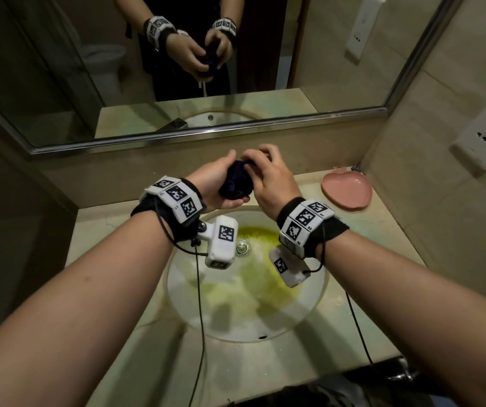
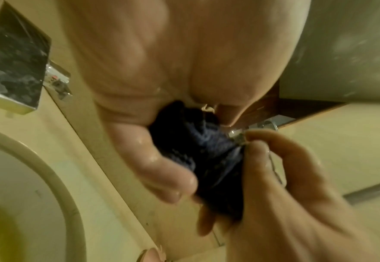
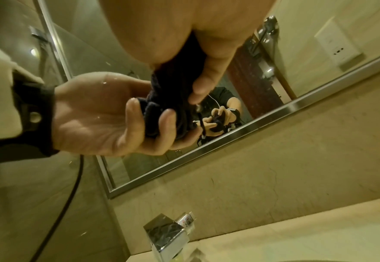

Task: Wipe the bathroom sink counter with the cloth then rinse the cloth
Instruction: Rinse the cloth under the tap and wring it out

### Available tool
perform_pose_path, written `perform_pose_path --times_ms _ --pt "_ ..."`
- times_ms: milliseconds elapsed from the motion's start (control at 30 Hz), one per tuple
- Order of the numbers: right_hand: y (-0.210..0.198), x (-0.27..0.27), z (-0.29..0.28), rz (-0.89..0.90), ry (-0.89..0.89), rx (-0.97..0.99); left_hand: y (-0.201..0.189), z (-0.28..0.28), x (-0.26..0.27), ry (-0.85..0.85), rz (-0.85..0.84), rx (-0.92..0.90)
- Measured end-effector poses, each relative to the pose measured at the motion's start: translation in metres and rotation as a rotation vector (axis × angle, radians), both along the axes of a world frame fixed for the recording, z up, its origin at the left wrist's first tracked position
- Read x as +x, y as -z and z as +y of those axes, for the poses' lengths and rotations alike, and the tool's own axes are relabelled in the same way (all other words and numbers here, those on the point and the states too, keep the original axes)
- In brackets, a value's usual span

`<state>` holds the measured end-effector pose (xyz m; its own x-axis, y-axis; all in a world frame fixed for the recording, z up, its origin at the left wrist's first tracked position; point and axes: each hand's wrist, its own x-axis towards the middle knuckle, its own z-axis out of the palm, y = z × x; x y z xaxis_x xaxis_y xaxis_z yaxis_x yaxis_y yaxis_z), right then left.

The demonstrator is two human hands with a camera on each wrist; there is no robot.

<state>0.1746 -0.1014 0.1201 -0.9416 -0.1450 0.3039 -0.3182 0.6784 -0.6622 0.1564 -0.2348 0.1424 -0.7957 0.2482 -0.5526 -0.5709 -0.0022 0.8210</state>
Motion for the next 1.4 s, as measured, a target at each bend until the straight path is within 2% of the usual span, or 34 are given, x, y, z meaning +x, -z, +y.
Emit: perform_pose_path --times_ms 167,333,467,567,633,733,867,1100,1400 --pt "-0.002 0.008 -0.002 0.043 -0.082 0.03 0.007 0.009 0.001 -0.099 0.105 -0.006" --pt "0.002 0.012 0.005 0.101 -0.213 0.21 0.011 0.003 0.0 -0.078 0.037 0.038" --pt "0.006 0.011 0.007 0.078 -0.207 0.267 0.006 0.006 0.011 -0.018 0.017 0.057" --pt "0.003 0.009 0.005 0.041 -0.145 0.262 0.007 0.016 0.014 -0.135 0.053 0.037" --pt "0.0 0.009 0.004 0.036 -0.108 0.251 0.01 0.022 0.01 -0.245 0.146 -0.011" --pt "0.0 0.009 0.0 0.071 -0.071 0.183 0.014 0.027 0.008 -0.248 0.332 -0.12" --pt "-0.004 0.005 -0.006 0.147 -0.013 0.105 0.019 0.029 0.008 -0.327 0.485 -0.147" --pt "-0.016 0.002 -0.017 0.043 0.115 -0.051 0.013 0.024 0.013 -0.336 0.859 -0.503" --pt "-0.023 -0.017 -0.023 -0.192 0.2 -0.134 0.016 0.018 0.007 -0.269 0.998 -0.71"
